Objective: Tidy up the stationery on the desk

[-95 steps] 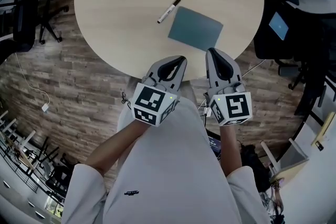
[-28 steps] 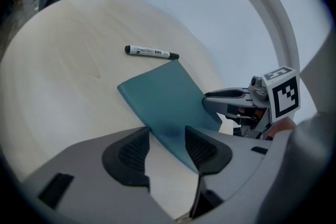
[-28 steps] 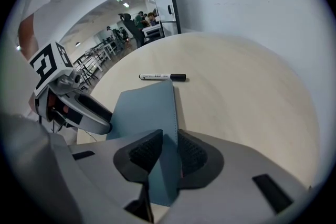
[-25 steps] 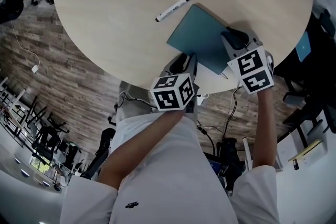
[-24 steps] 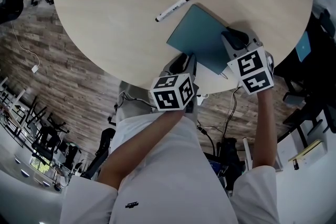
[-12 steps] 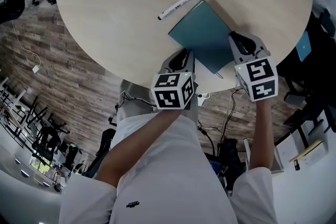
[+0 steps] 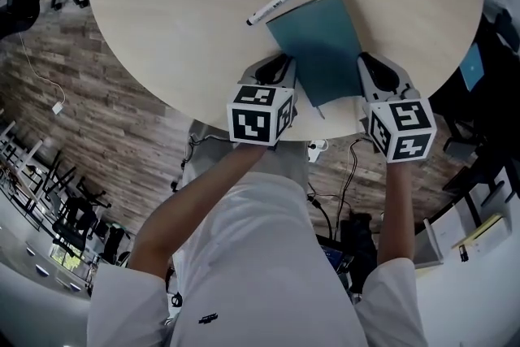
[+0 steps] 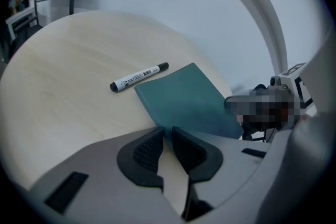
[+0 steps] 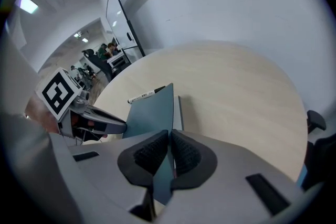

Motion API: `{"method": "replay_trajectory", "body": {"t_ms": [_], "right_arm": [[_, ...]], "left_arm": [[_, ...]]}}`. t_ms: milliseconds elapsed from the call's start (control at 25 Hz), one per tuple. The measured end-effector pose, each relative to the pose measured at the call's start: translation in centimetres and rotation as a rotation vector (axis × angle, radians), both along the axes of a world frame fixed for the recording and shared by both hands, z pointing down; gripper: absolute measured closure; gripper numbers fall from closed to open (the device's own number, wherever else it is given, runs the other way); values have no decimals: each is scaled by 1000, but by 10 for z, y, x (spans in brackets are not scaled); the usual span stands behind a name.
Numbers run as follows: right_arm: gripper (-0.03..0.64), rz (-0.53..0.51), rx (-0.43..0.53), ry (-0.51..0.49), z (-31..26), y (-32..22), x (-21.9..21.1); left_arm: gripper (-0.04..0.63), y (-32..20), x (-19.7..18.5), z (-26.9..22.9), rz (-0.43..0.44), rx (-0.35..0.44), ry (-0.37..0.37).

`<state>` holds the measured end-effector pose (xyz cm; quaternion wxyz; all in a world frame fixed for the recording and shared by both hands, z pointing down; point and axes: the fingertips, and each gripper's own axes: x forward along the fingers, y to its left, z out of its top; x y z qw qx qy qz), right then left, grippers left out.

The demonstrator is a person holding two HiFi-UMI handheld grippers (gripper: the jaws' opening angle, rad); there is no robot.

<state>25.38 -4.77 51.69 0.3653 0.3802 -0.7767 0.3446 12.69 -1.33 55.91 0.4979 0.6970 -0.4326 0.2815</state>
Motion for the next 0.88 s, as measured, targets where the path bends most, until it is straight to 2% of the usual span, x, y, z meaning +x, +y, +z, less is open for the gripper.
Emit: {"method": "replay_trajectory", "body": {"t_ms": [200, 680, 880], "right_arm": [[571, 77, -13, -30, -1, 10, -4], [571, 217, -70, -104, 15, 39, -40], [571, 273, -66, -91, 23, 41, -56]], "left_arm": [[532, -11, -8, 0, 81, 43, -22], [557, -39, -43, -2, 194, 122, -102], [571, -40, -46, -7, 236, 144, -93]]}}
